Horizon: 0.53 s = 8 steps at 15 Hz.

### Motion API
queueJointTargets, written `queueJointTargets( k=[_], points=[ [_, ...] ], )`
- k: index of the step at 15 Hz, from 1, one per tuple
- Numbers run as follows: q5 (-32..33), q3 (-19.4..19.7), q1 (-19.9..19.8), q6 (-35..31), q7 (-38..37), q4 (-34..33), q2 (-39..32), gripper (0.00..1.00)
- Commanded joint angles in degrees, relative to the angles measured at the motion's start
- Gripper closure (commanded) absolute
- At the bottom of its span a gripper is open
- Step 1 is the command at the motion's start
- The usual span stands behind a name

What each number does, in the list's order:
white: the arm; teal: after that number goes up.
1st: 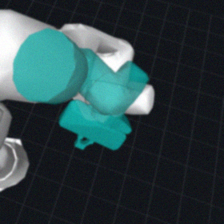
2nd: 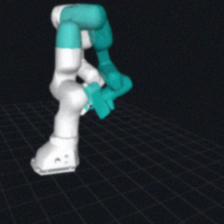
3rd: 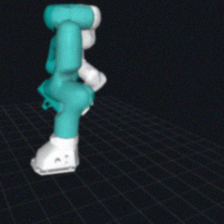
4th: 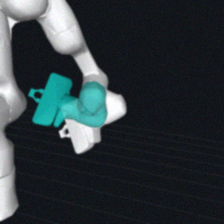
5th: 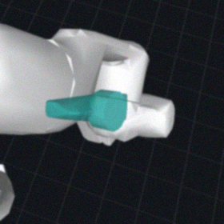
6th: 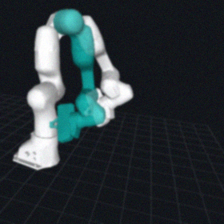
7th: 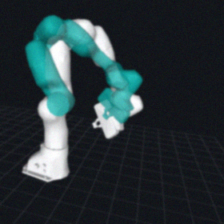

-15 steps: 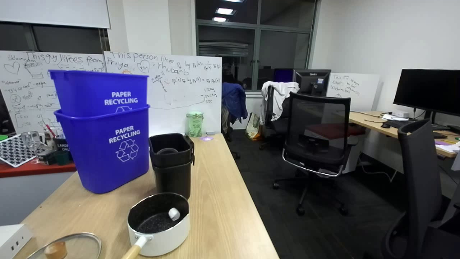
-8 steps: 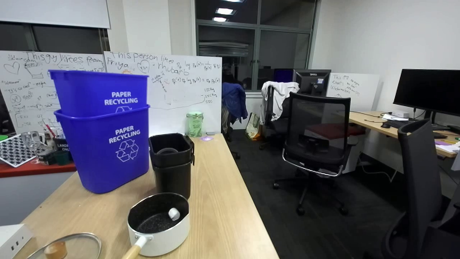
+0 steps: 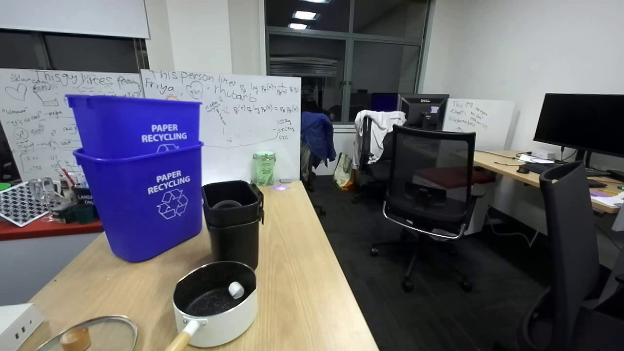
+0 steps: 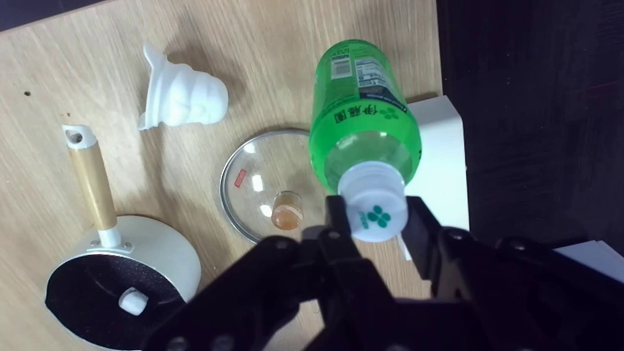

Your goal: Take the green bottle out of the black bin and place it on the table

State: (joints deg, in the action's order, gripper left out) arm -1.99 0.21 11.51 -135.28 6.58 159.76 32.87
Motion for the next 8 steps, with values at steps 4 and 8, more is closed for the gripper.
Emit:
queueJointTargets(
  k=[4,8],
  points=[
    [-0.2,-2.4,-1.6,-3.0,-2.9,-0.1,-5.5,0.92],
    [-0.5,-2.6,-1.7,-4.0,-4.4,-0.1,-6.8,0.92]
  ],
)
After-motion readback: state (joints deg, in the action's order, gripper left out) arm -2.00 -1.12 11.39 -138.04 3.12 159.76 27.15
